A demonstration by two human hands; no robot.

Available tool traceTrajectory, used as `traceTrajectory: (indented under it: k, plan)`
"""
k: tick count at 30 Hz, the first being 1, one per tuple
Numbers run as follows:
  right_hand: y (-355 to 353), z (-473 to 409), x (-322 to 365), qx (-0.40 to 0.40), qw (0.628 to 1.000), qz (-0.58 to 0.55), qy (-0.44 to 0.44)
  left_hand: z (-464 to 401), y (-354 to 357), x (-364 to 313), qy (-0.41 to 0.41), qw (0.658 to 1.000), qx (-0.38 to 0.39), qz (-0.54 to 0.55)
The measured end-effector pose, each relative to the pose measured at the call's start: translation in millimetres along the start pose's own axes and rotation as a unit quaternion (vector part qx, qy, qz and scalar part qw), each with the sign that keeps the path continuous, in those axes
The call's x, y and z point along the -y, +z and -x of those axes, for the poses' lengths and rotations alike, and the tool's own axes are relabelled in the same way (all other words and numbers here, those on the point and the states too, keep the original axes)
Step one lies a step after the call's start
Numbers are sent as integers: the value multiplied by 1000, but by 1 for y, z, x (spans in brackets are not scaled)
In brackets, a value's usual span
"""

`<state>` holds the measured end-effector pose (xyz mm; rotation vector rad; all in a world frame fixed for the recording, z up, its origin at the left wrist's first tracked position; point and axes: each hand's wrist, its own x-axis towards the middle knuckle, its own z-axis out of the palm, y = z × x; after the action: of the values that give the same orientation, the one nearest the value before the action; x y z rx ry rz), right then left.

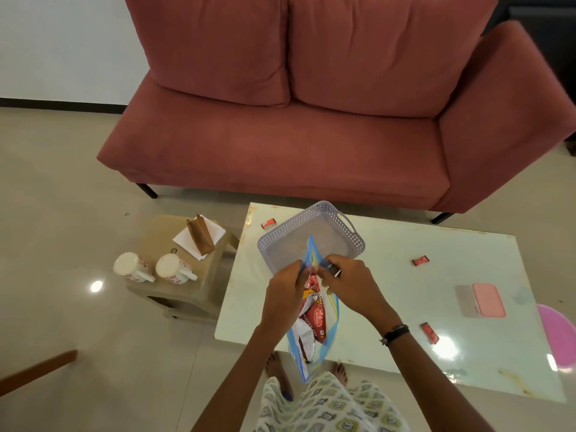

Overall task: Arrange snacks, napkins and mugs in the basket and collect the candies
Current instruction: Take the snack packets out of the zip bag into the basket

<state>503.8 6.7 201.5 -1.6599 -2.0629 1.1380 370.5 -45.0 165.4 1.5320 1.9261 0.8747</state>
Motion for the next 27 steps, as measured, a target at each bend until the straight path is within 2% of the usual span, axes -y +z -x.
traceTrajectory:
  k: [3, 7, 16, 19, 22, 23, 24, 25, 27]
  plan:
    - [-2, -2, 4, -36, 998, 54, -8, 1, 1, 1, -38, 998, -34, 45]
    - [-14, -5, -5, -101, 991, 88, 25, 0, -12, 2, -77, 991, -88, 61]
    - [-12, -3, -6, -111, 987, 116, 13, 4, -19, 3, -82, 990, -100, 59]
    - [-6, 5, -1, -147, 987, 64, -10, 5, -21, 2, -88, 990, -94, 62]
    - [0, 21, 17, -240, 967, 11, -80, 7, -23, 2, -85, 989, -104, 60]
    - [3, 28, 23, -246, 964, -7, -102, 7, -24, 3, -86, 988, -110, 59]
    - [8, 34, 28, -217, 970, -22, -110, 8, -25, 3, -88, 988, -115, 60]
    - [16, 37, 29, -156, 983, -30, -95, 9, -25, 2, -90, 987, -117, 61]
    - [40, 32, 24, 5, 1000, 8, -29, 12, -26, -2, -90, 988, -113, 61]
